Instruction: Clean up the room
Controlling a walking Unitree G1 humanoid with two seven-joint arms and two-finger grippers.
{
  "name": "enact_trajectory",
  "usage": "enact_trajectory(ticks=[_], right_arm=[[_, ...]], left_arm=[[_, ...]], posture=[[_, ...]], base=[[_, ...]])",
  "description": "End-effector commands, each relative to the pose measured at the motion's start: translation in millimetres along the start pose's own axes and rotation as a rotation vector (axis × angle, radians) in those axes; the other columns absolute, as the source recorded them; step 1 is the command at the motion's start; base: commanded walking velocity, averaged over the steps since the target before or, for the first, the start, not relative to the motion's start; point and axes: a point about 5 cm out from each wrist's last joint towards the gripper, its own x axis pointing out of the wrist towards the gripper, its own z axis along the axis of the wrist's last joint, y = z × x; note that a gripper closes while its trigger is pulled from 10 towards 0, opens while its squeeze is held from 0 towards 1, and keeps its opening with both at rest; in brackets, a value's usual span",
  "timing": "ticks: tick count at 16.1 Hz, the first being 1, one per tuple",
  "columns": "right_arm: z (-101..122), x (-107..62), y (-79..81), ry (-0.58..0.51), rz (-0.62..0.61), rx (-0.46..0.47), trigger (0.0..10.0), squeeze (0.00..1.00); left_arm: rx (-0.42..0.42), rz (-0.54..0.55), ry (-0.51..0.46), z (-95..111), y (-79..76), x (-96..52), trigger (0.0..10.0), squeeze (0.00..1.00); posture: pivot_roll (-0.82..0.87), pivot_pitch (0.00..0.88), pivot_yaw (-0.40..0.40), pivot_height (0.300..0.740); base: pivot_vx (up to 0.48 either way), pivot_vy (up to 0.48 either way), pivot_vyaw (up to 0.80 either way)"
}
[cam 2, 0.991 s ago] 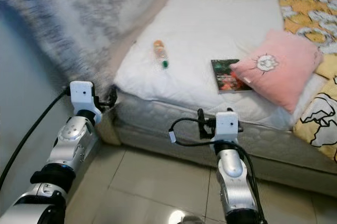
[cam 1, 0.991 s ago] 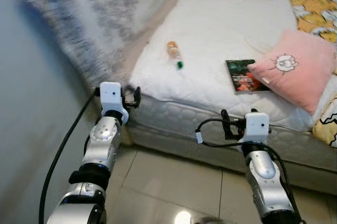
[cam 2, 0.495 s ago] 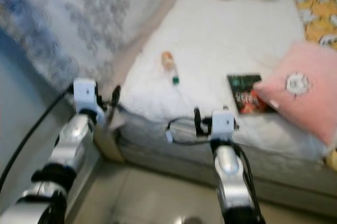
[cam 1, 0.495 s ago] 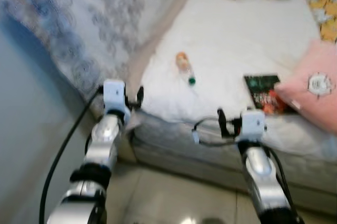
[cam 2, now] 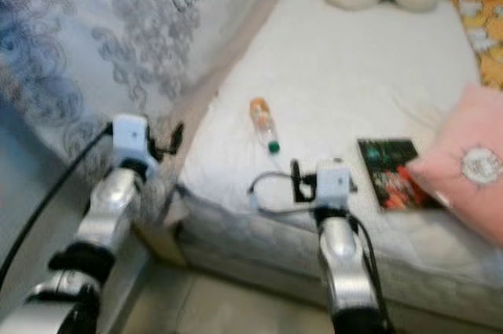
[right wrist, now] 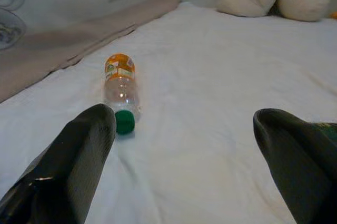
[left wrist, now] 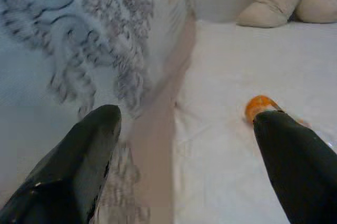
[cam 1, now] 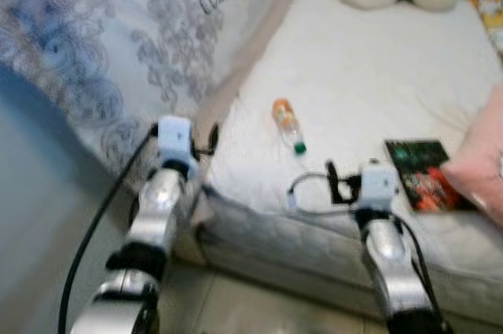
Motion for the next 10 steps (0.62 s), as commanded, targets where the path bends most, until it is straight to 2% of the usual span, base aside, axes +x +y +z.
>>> enact_trajectory(ticks=[1,3,5,6,7,8,10], right_arm=[[4.3,2.1,-9.2,-0.011,-0.03,-0.015,10.0,0.0],[15.2,13.1,-12.0,-0.024,-0.054,-0.078,10.0,0.0],[33.3,27.5,-10.0,-0.053,-0.054,-0.066,10.0,0.0],[45.3,38.1,-8.7,-0.059,-0.05,-0.016,10.0,0.0],[56.1,53.1,-10.6,-0.038,-0.059,0.073,10.0,0.0],[60.4,62.0,-10.7,-0.018,-0.057,0.116,10.0,0.0],[54.0,77.6,-2.5,0.129,-0.017,0.228,10.0,0.0]], left_arm=[[0.012,-0.032,-0.036,7.9,-9.7,3.9,10.0,0.0],[-0.027,-0.073,-0.053,10.4,-13.9,3.7,10.0,0.0],[-0.032,-0.091,-0.082,14.6,-17.6,2.8,10.0,0.0],[0.009,-0.103,-0.11,19.1,-21.2,2.3,10.0,0.0],[0.012,-0.137,-0.154,28.2,-28.2,2.4,10.0,0.0],[0.015,-0.168,-0.185,35.5,-33.3,2.6,10.0,0.0],[0.023,-0.272,-0.249,53.9,-43.8,1.7,10.0,0.0]], posture=[[-0.17,0.0,0.063,0.74],[-0.17,0.0,0.06,0.74],[-0.17,0.0,0.059,0.74],[-0.16,0.0,0.06,0.74],[-0.15,0.0,0.063,0.74],[-0.15,0.0,0.064,0.74],[-0.12,0.0,0.064,0.74]], base=[[0.48,0.0,0.0],[0.48,0.0,0.0],[0.48,0.0,0.0],[0.0,0.0,0.0],[0.0,0.0,0.0],[0.0,0.0,0.0],[0.0,0.0,0.0]])
